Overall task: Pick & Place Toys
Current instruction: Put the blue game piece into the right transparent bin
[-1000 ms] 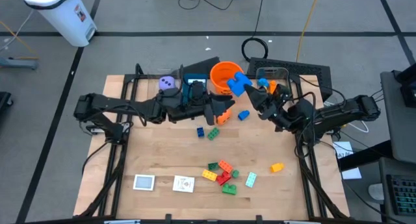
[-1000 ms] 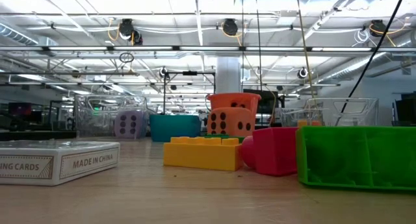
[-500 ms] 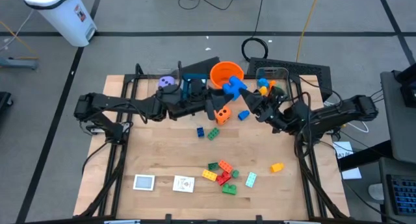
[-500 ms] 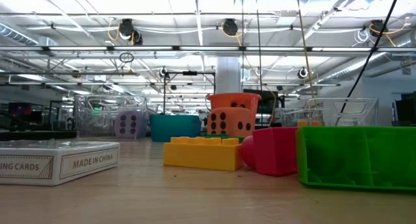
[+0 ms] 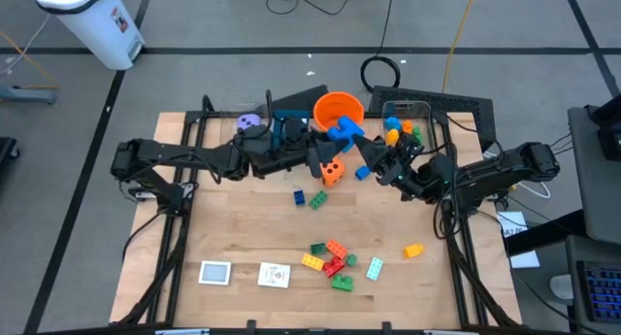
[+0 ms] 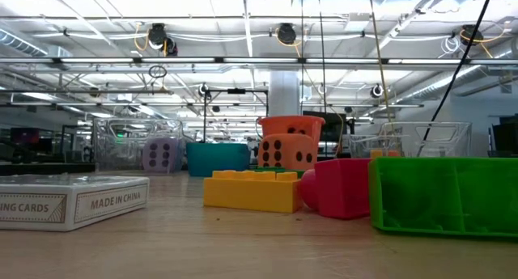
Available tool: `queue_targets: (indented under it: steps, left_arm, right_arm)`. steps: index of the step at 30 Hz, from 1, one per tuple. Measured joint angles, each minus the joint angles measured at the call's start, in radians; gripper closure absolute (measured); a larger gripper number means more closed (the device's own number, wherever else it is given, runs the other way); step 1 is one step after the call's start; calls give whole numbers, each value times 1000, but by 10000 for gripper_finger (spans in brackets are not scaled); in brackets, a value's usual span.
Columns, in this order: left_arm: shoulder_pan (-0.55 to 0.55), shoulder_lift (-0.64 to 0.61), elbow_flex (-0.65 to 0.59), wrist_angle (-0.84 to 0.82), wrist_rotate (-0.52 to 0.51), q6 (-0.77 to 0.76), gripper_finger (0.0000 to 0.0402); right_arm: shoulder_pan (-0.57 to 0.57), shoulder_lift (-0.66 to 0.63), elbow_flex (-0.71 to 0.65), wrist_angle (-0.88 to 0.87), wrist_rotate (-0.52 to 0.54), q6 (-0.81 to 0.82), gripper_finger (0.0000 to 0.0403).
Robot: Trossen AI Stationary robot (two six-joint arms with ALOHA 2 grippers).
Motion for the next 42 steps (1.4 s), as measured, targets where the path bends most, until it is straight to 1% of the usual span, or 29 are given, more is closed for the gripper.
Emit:
queue_targets:
  steps: [6,8,10,14,17,24,29,33,36,38,40,42]
  left_arm:
    - [10,0,0,0,5,-7,240]
    - [10,0,0,0,5,-8,249]
    - [10,0,0,0,6,-7,250]
    - [11,0,0,0,13,10,231]
    - [11,0,0,3,41,28,228]
    - [10,-1,0,7,92,54,251]
    - [10,-16,1,6,111,88,237]
    - [14,-54,1,-10,116,128,236]
    - [19,-97,1,-61,118,161,245]
    - [20,-127,1,-115,118,177,249]
    - [22,-155,1,-171,118,188,247]
    - [25,-185,1,-242,141,195,240]
  right_arm:
    - [0,0,0,1,0,-18,399]
    - [0,0,0,1,0,-19,399]
    - [0,0,0,0,0,-19,399]
    - [0,0,0,-1,-1,-36,395]
    - [0,-2,0,-3,-37,-62,378]
    - [0,-18,0,-14,-79,-104,317]
    - [0,-41,0,-41,-107,-115,273]
    - [0,-72,0,-83,-104,-125,249]
    - [0,-100,0,-111,-108,-137,238]
    - [0,-117,0,-133,-129,-154,233]
    - [0,-142,0,-161,-129,-157,230]
    - [-1,-168,0,-207,-129,-157,229]
